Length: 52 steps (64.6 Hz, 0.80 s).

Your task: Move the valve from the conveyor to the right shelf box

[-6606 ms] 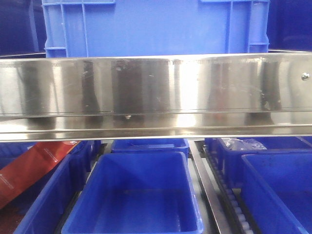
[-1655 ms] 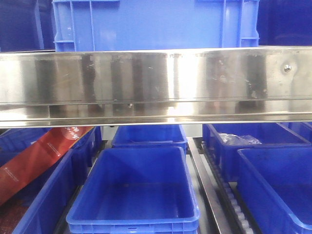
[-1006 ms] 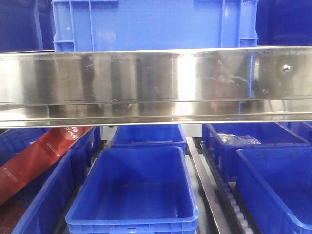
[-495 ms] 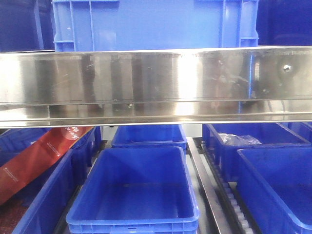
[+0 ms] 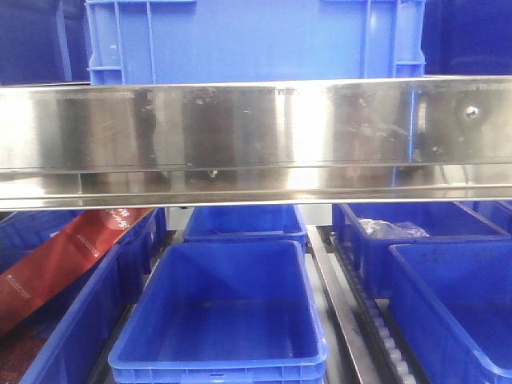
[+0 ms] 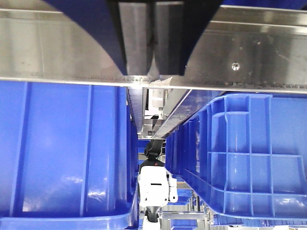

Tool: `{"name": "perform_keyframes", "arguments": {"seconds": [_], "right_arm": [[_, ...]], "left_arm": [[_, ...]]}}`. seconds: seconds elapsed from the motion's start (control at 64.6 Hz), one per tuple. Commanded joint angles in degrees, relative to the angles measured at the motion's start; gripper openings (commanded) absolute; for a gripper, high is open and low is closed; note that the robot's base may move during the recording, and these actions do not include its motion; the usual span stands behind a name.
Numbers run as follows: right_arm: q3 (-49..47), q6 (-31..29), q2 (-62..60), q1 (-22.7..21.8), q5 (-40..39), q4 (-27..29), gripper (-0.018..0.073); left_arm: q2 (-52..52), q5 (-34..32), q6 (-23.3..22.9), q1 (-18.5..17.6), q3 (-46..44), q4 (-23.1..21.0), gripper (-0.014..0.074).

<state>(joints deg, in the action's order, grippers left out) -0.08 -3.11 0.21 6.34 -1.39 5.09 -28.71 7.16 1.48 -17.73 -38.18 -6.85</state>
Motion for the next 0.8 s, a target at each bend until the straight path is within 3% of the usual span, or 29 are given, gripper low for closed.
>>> {"name": "perform_keyframes", "arguments": {"seconds": [0.0, 0.201, 0.356, 0.495, 0.789], "right_arm": [[0.08, -0.05, -0.21, -0.29, -0.57, 0.18, -0.0162], [0.08, -0.05, -0.21, -0.29, -0.57, 0.18, -0.0162], [0.08, -0.05, -0.21, -0.29, -0.57, 0.18, -0.0162], [0.08, -0.05, -0.21, -0.29, -0.57, 0.18, -0.0162], [0.08, -0.05, -0.21, -0.29, -0.57, 0.18, -0.0162]], "left_arm": [[0.21, -0.89, -0.31, 0.02, 0.13, 0.04, -0.0111], [3.09, 2.61, -0.31, 1.32, 1.94, 0.39, -0.0111], [11.06, 2.46, -1.48, 8.28, 11.48, 3.67, -0.0111], [18.91, 2.46, -6.05, 12.95, 20.21, 5.98, -0.0111], [28.71, -3.7, -6.78, 13.32, 35.39, 7.88, -0.0111]]}}
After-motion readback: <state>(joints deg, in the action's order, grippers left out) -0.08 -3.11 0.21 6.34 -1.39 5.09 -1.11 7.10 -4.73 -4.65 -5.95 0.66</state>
